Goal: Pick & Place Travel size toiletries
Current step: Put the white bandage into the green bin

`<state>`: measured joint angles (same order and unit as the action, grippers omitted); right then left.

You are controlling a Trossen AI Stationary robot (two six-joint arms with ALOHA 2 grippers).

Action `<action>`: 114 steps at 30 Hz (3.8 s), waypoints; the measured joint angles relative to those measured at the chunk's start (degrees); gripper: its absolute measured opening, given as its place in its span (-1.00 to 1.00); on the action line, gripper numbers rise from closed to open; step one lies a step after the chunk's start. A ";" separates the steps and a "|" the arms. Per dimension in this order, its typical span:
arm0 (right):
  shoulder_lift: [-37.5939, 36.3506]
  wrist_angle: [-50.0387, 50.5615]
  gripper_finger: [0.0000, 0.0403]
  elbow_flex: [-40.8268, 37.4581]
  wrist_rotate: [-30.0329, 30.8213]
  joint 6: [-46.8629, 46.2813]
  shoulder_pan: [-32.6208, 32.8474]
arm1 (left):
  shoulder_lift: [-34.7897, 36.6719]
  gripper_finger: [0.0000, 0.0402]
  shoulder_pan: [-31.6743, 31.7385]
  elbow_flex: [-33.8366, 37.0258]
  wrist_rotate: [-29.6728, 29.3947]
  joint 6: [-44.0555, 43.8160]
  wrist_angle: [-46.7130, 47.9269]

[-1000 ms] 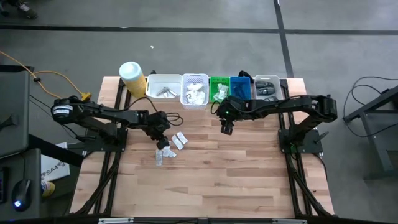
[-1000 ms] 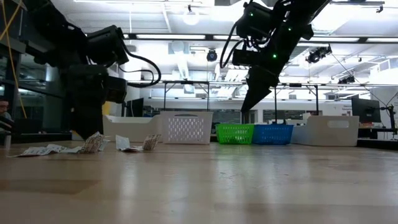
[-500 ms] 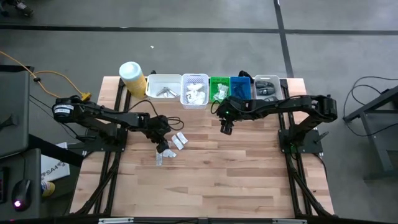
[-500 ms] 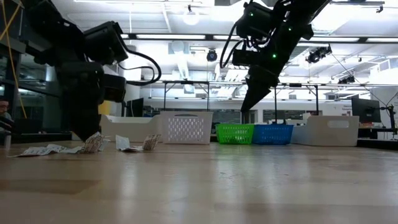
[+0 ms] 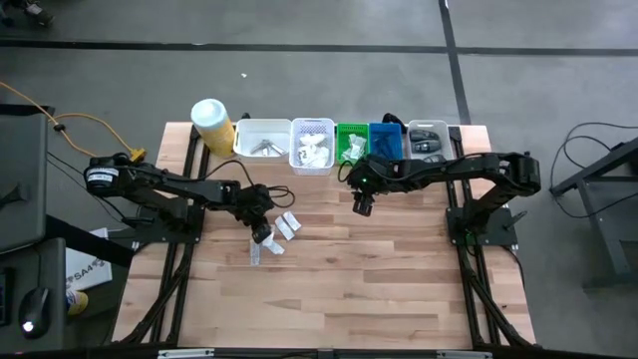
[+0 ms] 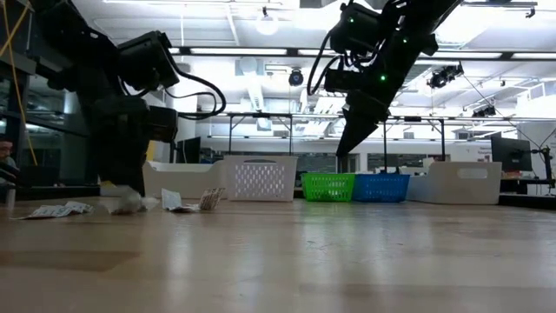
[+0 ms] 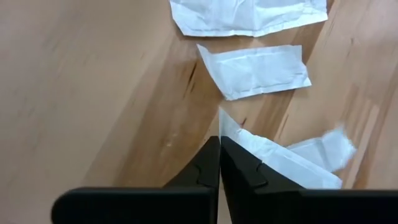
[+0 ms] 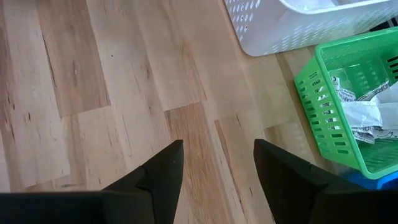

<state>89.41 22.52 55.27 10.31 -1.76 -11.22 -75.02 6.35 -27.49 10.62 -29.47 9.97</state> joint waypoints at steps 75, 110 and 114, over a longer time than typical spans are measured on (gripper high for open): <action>3.89 -40.29 -0.07 -0.04 10.40 0.07 12.20 | 9.20 -1.00 -8.24 -2.84 -33.59 52.00 -39.34; 8.48 -50.99 -0.35 -0.02 -0.01 0.52 9.81 | 9.25 -1.00 -8.24 -2.86 -28.07 54.96 -41.41; 8.37 -50.10 -0.71 -0.02 0.00 0.52 9.75 | 9.25 -1.00 -8.23 -2.86 -28.10 54.73 -41.15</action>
<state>97.78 -27.58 55.24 10.31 -1.23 -1.47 -65.78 -1.88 -30.35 -17.47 25.26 -31.17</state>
